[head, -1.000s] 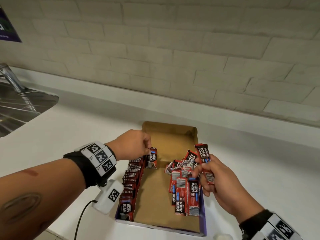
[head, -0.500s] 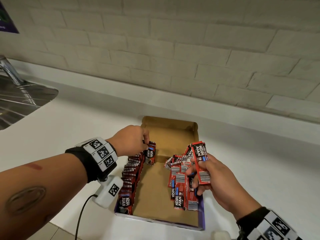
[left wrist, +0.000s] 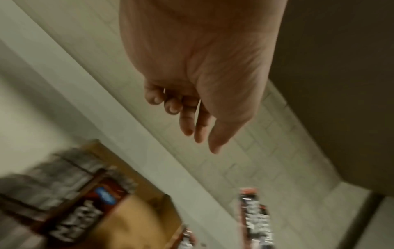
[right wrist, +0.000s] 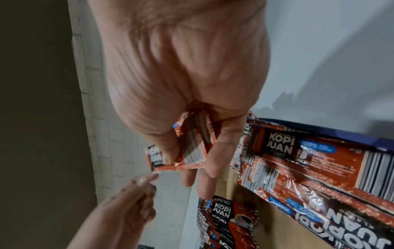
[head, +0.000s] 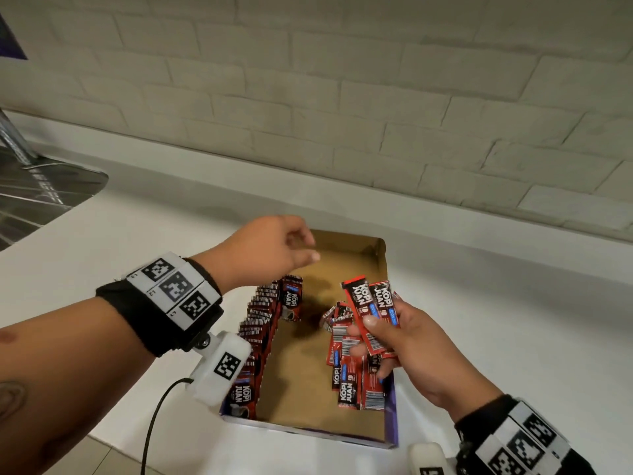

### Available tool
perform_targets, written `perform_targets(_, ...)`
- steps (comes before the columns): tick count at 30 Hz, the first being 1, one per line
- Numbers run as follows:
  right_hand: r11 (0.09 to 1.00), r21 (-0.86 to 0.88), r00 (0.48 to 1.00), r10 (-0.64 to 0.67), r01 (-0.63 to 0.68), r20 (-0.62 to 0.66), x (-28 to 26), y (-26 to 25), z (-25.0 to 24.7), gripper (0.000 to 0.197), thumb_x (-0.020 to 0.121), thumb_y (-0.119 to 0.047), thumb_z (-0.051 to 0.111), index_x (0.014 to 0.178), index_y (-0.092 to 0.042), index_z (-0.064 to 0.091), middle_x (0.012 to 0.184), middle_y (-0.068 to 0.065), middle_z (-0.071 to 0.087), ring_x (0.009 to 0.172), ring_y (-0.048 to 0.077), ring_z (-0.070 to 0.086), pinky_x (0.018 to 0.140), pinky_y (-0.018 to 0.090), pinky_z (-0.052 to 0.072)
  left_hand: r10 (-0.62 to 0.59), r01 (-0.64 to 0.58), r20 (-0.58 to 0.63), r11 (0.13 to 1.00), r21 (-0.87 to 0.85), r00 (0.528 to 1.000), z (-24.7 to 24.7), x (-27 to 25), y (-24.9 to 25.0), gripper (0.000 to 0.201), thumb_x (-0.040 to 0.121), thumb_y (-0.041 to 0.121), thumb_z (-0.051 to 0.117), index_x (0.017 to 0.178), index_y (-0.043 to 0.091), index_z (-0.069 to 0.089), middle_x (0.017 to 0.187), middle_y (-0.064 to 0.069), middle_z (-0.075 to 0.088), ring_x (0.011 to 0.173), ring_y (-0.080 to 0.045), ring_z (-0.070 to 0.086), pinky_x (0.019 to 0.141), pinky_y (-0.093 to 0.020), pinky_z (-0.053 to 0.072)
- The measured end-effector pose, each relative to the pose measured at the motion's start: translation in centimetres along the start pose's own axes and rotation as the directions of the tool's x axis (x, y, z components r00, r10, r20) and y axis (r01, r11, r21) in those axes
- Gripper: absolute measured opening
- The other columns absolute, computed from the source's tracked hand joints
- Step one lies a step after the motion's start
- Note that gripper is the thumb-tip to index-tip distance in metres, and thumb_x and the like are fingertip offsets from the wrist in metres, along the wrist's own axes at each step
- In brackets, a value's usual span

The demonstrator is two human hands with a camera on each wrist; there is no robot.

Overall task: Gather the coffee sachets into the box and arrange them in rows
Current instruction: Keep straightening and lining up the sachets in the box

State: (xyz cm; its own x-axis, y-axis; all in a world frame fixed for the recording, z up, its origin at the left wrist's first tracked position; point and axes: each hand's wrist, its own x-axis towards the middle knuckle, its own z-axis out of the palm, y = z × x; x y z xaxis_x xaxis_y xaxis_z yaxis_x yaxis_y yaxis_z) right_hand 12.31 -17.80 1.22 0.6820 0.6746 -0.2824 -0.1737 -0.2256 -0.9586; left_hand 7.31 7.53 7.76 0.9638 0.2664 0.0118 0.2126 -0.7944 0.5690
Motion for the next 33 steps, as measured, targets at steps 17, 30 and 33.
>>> perform_targets(17, 0.947, 0.318, 0.992, -0.001, 0.043, -0.129, 0.5, -1.5, 0.8, 0.048, 0.081, -0.044, 0.069, 0.100, -0.001, 0.067, 0.074, 0.013, 0.069, 0.040, 0.012, 0.043, 0.036, 0.019, 0.026, 0.222, -0.221, -0.005, 0.972, 0.076, 0.975, 2.2, -5.0, 6.0, 0.017, 0.084, 0.032, 0.076, 0.082, 0.030, 0.060, 0.089, 0.015, 0.054, 0.077, -0.001, 0.055, 0.069, -0.022, 0.048)
perform_targets(30, 0.992, 0.049, 0.987, -0.109, 0.115, -0.118, -0.3, -2.1, 1.6, 0.015, 0.095, -0.022, 0.068, 0.109, -0.017, 0.071, 0.087, 0.002, 0.079, 0.075, 0.014, 0.076, 0.070, 0.029, 0.060, -0.022, 0.058, 0.107, 0.936, -0.346, 0.994, 1.2, -3.7, 4.8, 0.018, 0.090, 0.041, 0.072, 0.105, 0.031, 0.070, 0.095, 0.009, 0.070, 0.072, -0.016, 0.068, 0.064, -0.030, 0.055)
perform_targets(33, 0.995, -0.019, 0.990, -0.099, 0.097, -0.100, -0.4, -2.0, 1.7, 0.017, 0.092, -0.027, 0.073, 0.108, -0.022, 0.073, 0.097, 0.006, 0.079, 0.090, 0.025, 0.077, 0.089, 0.047, 0.060, -0.007, 0.032, 0.078, 0.946, -0.324, 0.997, 1.2, -3.6, 4.7, 0.009, 0.091, 0.031, 0.073, 0.085, 0.024, 0.072, 0.070, 0.002, 0.069, 0.059, -0.017, 0.059, 0.057, -0.033, 0.048)
